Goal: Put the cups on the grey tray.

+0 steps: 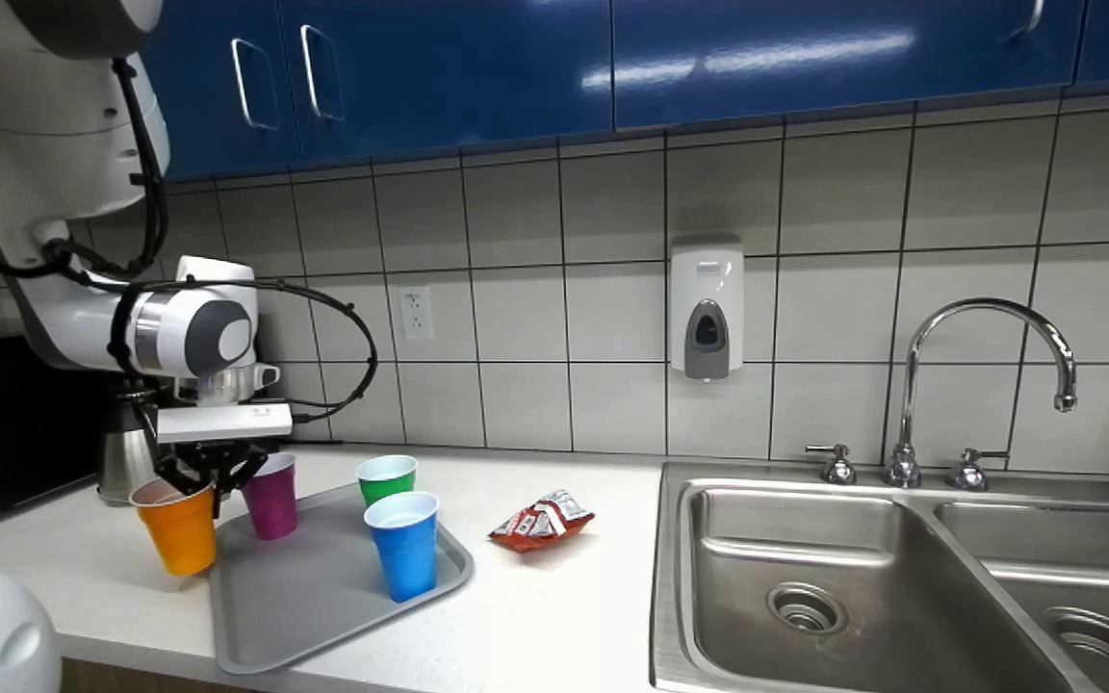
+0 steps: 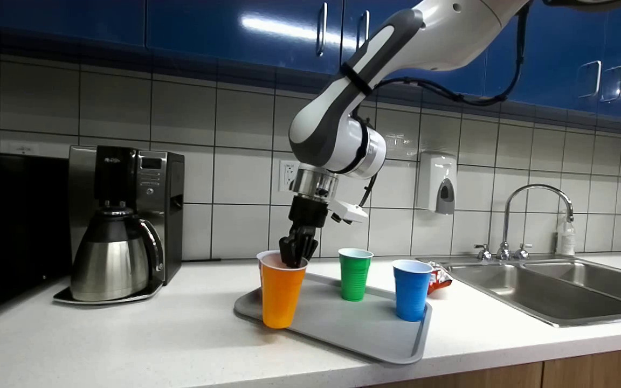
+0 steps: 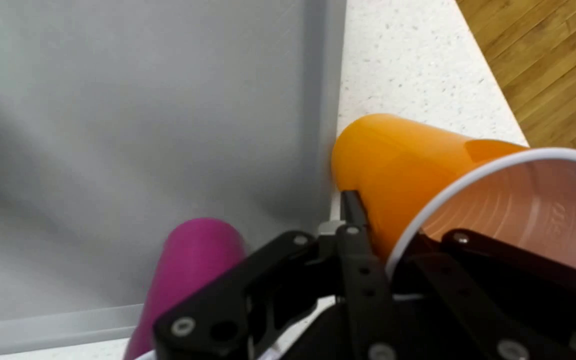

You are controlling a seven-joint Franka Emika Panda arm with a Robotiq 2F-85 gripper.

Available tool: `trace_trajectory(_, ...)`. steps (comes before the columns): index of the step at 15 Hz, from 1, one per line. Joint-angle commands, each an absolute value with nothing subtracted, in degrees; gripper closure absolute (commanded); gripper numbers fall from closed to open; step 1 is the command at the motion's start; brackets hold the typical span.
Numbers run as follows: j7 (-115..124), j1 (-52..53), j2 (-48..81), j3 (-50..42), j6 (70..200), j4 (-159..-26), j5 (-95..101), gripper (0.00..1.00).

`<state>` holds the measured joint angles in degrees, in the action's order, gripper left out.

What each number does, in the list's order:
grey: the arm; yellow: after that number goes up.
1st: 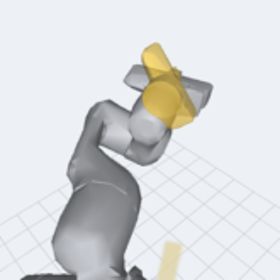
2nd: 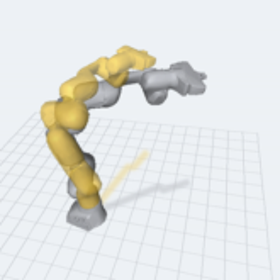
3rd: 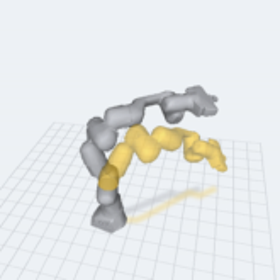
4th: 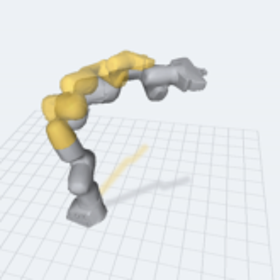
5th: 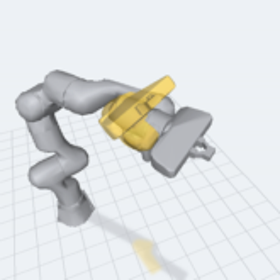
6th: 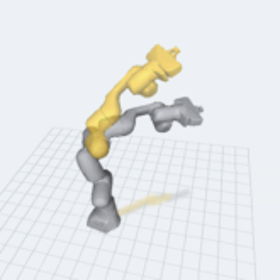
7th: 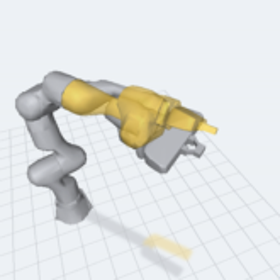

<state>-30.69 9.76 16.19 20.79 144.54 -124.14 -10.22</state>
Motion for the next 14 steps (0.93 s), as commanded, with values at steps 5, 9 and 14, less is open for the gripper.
trace_trajectory(5, -30.9, 6.1, 13.5, 18.4, 142.6, -122.5, -11.2, 0.99)
trace_trajectory(9, -31.1, 6.0, 13.0, 17.8, 142.3, -123.1, -11.0, 0.99)
trace_trajectory(14, -30.4, 6.0, 12.7, 16.8, 141.7, -124.3, -10.1, 0.99)
